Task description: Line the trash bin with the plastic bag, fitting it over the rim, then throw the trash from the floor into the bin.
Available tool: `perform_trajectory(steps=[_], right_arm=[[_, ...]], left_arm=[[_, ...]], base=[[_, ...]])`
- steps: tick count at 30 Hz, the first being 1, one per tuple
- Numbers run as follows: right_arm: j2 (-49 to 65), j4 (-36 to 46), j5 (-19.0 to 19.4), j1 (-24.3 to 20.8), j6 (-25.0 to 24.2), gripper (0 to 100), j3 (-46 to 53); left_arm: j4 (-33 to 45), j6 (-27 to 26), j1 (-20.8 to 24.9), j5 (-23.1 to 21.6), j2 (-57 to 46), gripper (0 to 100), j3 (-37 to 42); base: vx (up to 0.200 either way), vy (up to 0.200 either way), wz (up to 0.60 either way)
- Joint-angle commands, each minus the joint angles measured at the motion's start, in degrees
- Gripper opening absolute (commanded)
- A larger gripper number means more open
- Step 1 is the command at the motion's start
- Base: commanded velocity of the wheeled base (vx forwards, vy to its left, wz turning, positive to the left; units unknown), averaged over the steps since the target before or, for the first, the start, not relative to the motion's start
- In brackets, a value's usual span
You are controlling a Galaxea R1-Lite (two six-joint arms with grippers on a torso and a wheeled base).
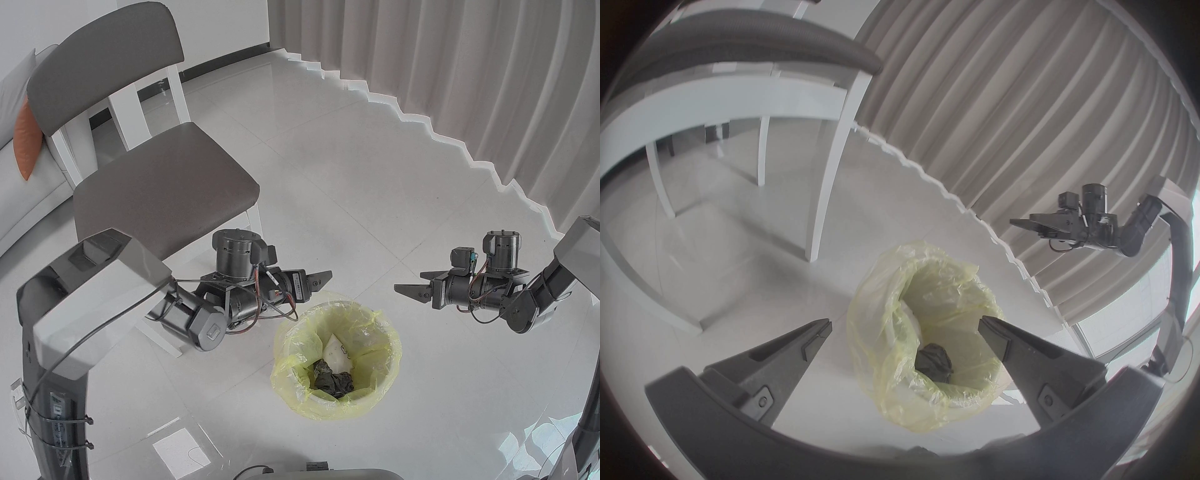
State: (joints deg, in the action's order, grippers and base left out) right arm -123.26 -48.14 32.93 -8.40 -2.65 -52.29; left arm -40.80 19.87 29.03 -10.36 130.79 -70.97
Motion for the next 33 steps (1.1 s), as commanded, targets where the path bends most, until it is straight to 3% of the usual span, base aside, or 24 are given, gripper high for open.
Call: perform_trajectory(steps=[1,7,32,33], right_arm=[[3.73,1.03,-0.14,0.31,2.12,100,2.8],[4.78,1.03,-0.14,0.4,2.65,100,4.03],[4.26,0.77,-0.06,2.33,5.99,100,5.97],[4.26,0.77,-0.06,2.33,6.07,100,5.97]], left_arm=[[4.5,0.08,0.59,0.69,10.36,100,-11.56],[6.7,0.08,0.24,1.75,13.88,100,-16.04],[6.35,-0.01,-0.64,1.92,15.9,100,-14.72],[6.35,-0.01,-0.64,1.92,15.98,0,-14.9]], base=[[0.0,0.0,0.0],[0.0,0.0,0.0],[0.0,0.0,0.0],[0.0,0.0,0.0]])
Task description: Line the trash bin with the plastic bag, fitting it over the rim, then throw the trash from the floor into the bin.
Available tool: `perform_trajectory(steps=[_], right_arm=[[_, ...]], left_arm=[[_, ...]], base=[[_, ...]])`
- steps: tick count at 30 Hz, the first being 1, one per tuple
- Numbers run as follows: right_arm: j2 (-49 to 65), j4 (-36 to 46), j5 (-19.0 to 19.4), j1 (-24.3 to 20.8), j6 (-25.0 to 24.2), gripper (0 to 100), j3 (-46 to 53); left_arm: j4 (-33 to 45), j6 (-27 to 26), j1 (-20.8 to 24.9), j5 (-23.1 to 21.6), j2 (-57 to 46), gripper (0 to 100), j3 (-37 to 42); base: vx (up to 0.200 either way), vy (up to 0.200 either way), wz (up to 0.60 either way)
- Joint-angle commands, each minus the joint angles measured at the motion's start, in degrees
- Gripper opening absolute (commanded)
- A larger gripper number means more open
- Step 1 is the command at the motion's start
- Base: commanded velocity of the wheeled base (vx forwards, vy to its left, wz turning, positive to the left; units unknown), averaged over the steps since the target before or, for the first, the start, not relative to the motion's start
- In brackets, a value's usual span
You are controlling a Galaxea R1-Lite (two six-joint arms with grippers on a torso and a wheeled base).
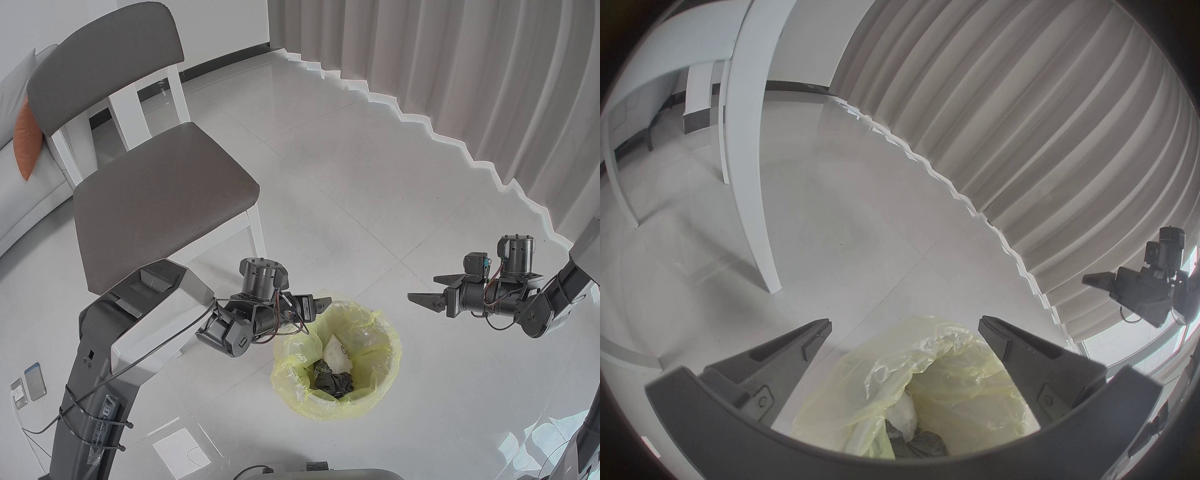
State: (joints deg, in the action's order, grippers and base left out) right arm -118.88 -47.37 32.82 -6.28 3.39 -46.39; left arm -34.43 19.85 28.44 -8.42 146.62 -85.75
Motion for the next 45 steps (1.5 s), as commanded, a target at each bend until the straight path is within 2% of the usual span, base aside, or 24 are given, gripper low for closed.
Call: perform_trajectory(steps=[1,13,18,25,39,45], right_arm=[[-0.12,0.0,0.05,0.21,0.04,100,0.15],[-0.12,-0.09,0.05,0.48,0.04,100,0.07],[-0.21,0.0,0.05,0.74,0.21,100,0.07],[-0.3,0.0,0.05,0.74,0.83,100,0.15],[-1.0,0.0,0.05,0.83,1.01,100,0.15],[-1.0,0.0,0.05,1.0,1.01,100,0.15]], left_arm=[[0.24,0.02,-0.14,-0.01,0.25,0,-0.38],[0.24,0.02,-0.23,-0.19,0.95,0,-0.82],[0.68,0.1,-0.4,-0.01,3.33,0,-4.43],[8.06,0.02,-1.63,0.6,8.77,0,-14.27],[8.85,0.1,-2.69,0.16,7.81,0,-12.86],[8.32,0.02,-2.95,0.25,6.67,0,-8.29]], base=[[0.0,0.0,0.0],[0.0,0.0,0.0],[0.0,0.0,0.0],[0.0,0.0,0.0],[0.0,0.0,0.0],[0.0,0.0,0.0]])
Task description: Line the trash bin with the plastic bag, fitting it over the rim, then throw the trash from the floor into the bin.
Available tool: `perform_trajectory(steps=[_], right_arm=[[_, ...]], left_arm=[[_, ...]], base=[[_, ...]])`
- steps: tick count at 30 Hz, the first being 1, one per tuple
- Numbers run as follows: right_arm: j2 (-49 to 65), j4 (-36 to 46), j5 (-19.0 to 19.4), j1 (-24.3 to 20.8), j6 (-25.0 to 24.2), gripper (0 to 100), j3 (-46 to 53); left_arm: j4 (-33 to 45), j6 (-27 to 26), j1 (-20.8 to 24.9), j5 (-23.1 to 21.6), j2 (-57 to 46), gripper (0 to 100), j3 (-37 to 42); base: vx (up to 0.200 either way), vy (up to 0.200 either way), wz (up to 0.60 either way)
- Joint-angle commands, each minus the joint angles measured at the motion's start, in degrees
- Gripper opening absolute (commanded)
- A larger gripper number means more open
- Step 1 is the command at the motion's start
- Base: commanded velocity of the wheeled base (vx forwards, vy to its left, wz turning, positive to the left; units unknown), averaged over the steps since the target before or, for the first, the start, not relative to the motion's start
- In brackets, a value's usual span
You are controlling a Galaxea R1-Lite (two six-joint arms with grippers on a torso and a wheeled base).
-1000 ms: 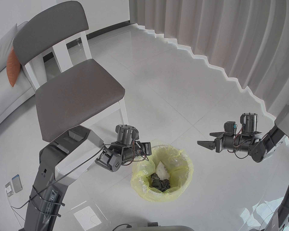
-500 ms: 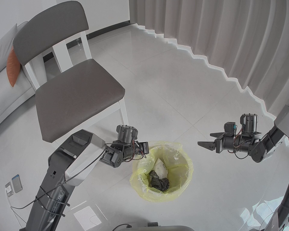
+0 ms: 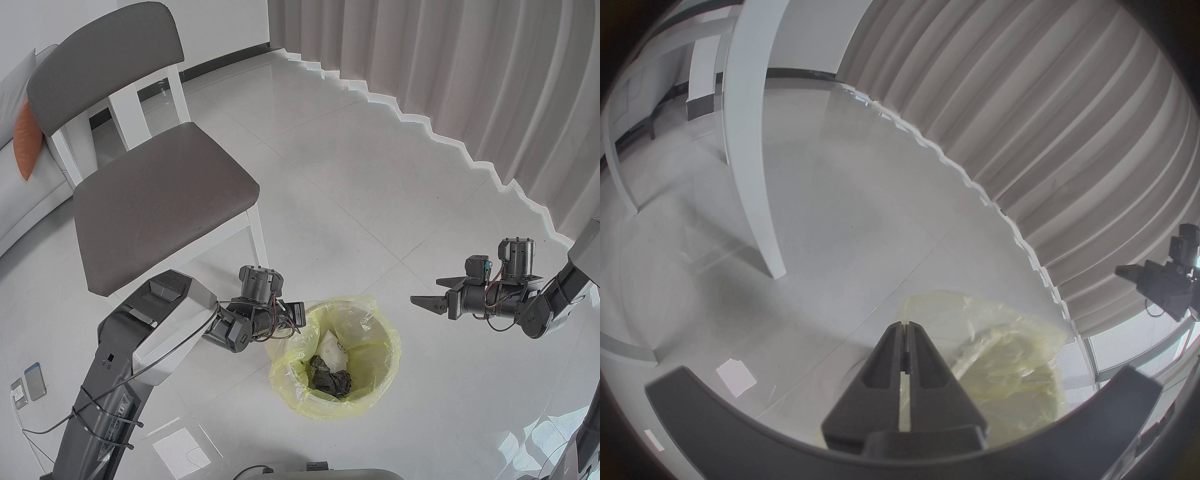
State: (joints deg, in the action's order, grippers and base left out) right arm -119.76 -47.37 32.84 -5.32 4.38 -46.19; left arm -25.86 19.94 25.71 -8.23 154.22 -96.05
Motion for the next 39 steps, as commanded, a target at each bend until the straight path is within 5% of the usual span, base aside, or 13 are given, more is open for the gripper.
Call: perform_trajectory(steps=[1,21,22,39], right_arm=[[-0.12,0.0,0.03,0.04,0.02,100,-0.04],[0.4,0.18,0.12,0.13,0.81,100,0.22],[0.49,0.18,0.12,0.31,0.81,100,0.31],[-0.3,0.61,0.21,2.41,0.72,100,-0.57]], left_arm=[[-0.25,-0.26,-0.84,0.14,-1.03,0,2.53],[-0.77,0.1,-0.75,0.23,-0.68,0,3.15],[-1.3,0.18,-0.75,0.23,-0.59,100,3.15],[-1.39,1.68,-3.03,0.23,-7.01,100,8.07]], base=[[0.0,0.0,0.0],[0.0,0.0,0.0],[0.0,0.0,0.0],[0.0,0.0,0.0]])
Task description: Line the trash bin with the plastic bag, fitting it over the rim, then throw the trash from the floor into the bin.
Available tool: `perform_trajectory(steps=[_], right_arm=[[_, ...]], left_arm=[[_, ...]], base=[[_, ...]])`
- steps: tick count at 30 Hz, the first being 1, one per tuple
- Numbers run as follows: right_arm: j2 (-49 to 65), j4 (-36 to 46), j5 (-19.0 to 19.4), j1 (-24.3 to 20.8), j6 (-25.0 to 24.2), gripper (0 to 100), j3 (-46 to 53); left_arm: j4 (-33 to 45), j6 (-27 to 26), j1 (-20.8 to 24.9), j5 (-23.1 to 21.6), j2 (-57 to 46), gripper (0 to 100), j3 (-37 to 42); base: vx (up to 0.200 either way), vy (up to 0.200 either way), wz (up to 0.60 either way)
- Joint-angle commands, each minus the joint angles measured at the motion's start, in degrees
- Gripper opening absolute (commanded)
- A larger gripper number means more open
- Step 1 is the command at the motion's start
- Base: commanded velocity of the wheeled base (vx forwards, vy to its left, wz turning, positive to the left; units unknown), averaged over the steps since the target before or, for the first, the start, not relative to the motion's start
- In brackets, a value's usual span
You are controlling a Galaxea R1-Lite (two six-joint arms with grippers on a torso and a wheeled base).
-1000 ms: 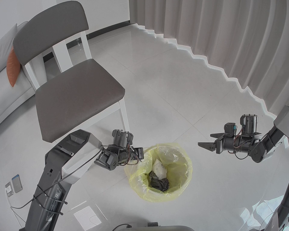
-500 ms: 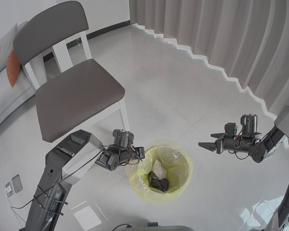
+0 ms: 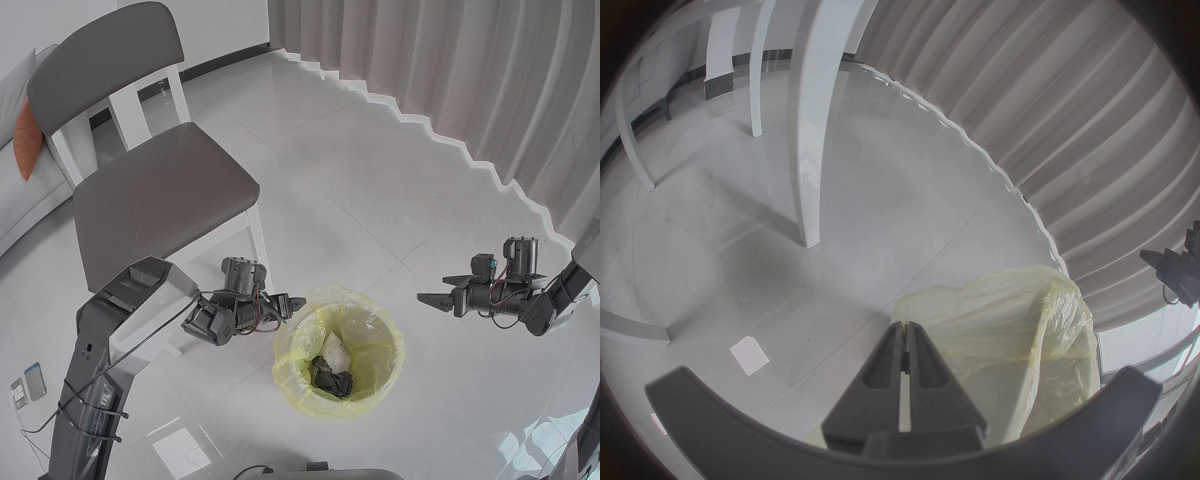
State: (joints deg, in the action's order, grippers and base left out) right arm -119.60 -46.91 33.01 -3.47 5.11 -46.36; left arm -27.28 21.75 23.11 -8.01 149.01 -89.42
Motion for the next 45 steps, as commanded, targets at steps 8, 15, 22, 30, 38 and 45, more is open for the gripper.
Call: perform_trajectory(steps=[8,15,22,30,38,45], right_arm=[[-4.06,0.24,0.12,1.1,-0.45,100,-4.26],[-7.75,3.84,-1.64,-0.92,-4.58,100,-9.45],[-11.88,6.3,-4.54,-3.82,-12.67,100,-17.36],[-15.93,12.28,-4.71,-7.07,-13.37,100,-27.38],[-19.18,12.28,-4.62,-10.94,-13.19,100,-29.58],[-22.96,12.28,-4.62,-12.43,-12.67,100,-31.25]], left_arm=[[-3.83,-0.21,-1.4,0.1,-4.07,100,6.19],[-8.14,-0.39,-1.05,0.19,-8.47,100,13.13],[-10.86,-1.09,0.44,0.1,-13.21,100,17.52],[-12.09,-1.09,1.32,0.1,-16.55,100,20.78],[-14.29,-1.18,1.76,0.19,-18.84,100,24.2],[-15.52,-1.71,3.17,0.19,-19.1,100,24.38]], base=[[0.0,0.0,0.0],[0.0,0.0,0.0],[0.0,0.0,0.0],[0.0,0.0,0.0],[0.0,0.0,0.0],[0.0,0.0,0.0]])
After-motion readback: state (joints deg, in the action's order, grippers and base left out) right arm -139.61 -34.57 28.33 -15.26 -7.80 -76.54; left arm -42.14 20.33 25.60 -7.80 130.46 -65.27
